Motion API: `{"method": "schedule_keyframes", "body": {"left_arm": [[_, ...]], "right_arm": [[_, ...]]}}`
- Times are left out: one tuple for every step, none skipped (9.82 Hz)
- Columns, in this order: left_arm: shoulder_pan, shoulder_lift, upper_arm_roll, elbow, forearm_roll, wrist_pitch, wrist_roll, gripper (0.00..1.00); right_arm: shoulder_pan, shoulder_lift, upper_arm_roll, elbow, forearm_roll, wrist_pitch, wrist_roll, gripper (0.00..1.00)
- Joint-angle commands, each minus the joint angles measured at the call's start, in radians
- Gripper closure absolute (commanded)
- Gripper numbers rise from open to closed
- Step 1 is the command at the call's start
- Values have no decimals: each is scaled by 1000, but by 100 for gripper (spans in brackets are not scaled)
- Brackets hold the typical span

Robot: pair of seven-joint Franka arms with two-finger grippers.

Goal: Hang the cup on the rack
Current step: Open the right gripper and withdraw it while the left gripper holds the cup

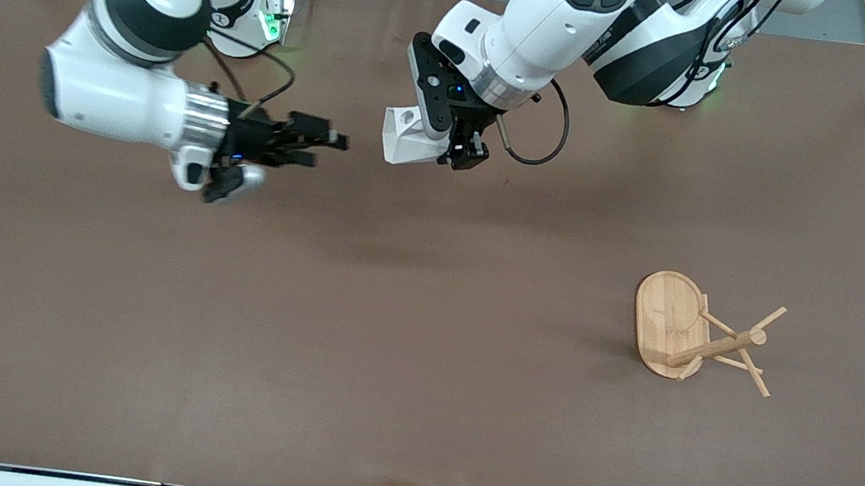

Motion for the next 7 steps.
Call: {"method": "schedule_keyframes", "body": {"left_arm": [[40, 4, 7, -25, 7, 10, 15, 100], [78, -4, 7, -24, 7, -16, 8, 100], [120, -31, 10, -24, 8, -51, -32, 100], [158, -60, 10, -24, 22, -91, -99, 100], [196, -85, 10, -24, 36, -122, -185, 100], [236, -105, 10, -25, 36, -148, -260, 100], [278, -117, 7, -25, 36, -172, -331, 100]], "right_arm": [[-93, -23, 11, 53, -231, -18, 186, 0], [-142, -37, 9, 58, -369, -12, 199, 0], [-186, -52, 11, 63, -527, -7, 202, 0], [-225, -78, 11, 69, -652, -13, 202, 0], [-264, -103, 11, 75, -701, -18, 196, 0], [-298, -112, 11, 125, -710, -74, 191, 0], [-329, -106, 12, 237, -711, -224, 191, 0]]}}
